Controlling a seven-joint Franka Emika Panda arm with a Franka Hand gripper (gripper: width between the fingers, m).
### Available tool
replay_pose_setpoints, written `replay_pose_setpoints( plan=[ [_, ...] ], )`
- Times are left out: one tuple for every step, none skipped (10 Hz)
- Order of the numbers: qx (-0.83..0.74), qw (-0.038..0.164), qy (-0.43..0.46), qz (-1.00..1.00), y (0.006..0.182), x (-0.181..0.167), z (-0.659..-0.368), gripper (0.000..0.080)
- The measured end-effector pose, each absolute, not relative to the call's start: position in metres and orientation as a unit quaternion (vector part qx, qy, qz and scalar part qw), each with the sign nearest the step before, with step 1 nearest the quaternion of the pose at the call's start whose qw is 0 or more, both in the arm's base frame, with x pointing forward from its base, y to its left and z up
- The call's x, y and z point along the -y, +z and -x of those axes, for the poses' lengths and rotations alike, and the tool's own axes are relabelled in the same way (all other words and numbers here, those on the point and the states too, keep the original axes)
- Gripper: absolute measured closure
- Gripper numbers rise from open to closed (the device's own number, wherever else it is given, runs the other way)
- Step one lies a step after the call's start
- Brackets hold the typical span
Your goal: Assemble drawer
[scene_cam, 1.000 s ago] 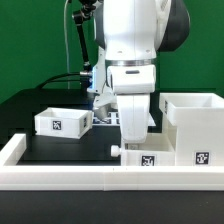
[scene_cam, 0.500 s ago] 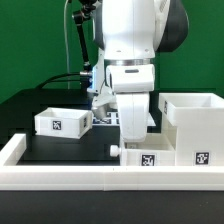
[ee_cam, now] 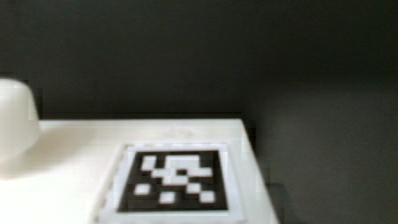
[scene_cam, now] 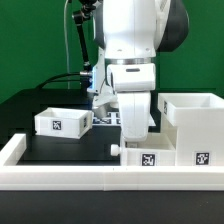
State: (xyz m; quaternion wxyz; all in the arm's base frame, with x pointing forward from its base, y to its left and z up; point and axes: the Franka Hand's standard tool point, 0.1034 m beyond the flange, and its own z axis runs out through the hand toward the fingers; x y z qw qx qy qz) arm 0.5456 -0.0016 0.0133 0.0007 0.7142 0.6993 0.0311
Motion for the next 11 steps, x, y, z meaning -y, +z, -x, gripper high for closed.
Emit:
replay_pose_setpoints(
  plan=[
    [-0.701,0.001,0.030,-0.713,0.0124,0.0020,-0.5460,0.0757],
    [-0.699,0.004,0.033,-0.714,0.0125,0.0032,-0.5470,0.0757],
    [-0.699,0.007,0.037,-0.714,0.0119,0.0035,-0.5467,0.0757],
    [-0.699,0.007,0.037,-0.714,0.0120,0.0035,-0.5468,0.0757],
    [-0.699,0.007,0.037,-0.714,0.0120,0.0035,-0.5469,0.0757],
    [-0.698,0.007,0.037,-0.715,0.0120,0.0039,-0.5469,0.0757],
    [-0.698,0.007,0.037,-0.715,0.0120,0.0040,-0.5469,0.0757],
    [-0.698,0.007,0.037,-0.715,0.0120,0.0040,-0.5469,0.0757],
    [-0.698,0.007,0.037,-0.715,0.0120,0.0041,-0.5469,0.0757],
    [-0.701,0.008,0.037,-0.712,0.0122,0.0038,-0.5473,0.0757],
    [-0.704,0.008,0.036,-0.709,0.0123,0.0038,-0.5473,0.0757]
  ],
)
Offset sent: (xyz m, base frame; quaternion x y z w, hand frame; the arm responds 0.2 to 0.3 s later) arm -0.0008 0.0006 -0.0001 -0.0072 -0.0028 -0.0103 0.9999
